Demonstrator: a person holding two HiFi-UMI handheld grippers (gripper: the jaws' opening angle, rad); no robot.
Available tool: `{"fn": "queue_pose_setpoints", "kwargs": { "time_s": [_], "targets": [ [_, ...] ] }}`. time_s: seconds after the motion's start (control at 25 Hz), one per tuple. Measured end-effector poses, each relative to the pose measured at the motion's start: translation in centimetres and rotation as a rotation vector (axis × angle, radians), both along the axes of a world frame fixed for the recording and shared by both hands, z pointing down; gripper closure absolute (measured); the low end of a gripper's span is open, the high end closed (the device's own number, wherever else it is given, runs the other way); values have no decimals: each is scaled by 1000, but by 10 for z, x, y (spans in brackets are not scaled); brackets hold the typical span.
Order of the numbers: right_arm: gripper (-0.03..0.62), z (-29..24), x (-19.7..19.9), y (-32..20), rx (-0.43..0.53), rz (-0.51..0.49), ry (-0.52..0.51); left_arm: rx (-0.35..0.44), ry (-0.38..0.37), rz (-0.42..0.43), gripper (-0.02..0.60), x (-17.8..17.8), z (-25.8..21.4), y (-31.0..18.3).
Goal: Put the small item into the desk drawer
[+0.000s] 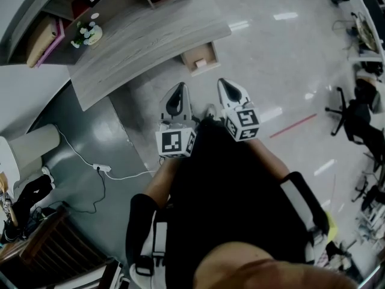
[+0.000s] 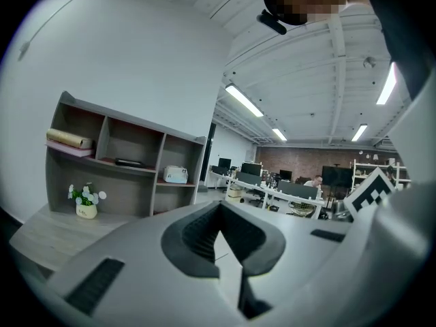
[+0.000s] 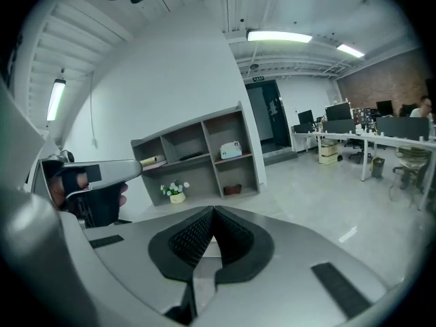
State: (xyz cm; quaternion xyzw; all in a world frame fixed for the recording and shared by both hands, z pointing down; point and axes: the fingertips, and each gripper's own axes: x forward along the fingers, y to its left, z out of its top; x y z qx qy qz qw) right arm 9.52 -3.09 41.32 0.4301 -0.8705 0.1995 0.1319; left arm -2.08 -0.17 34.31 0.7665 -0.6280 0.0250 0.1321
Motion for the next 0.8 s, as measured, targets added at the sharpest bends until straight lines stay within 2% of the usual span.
{"fn": "queue_pose_setpoints", "kwargs": {
  "time_s": [0.16,0.36,0.8],
  "targets": [
    [594,-6,-5,-1,26,-18,14,41,-28,11,589,-6,-6,-8],
    [594,-8,-15,-2,38,-36,19,44,39,2,589,-5,-13,-19],
    [595,-13,-26,-4,62,-35,21,55,38,27,589,-11,-13,-21]
  ]
}}
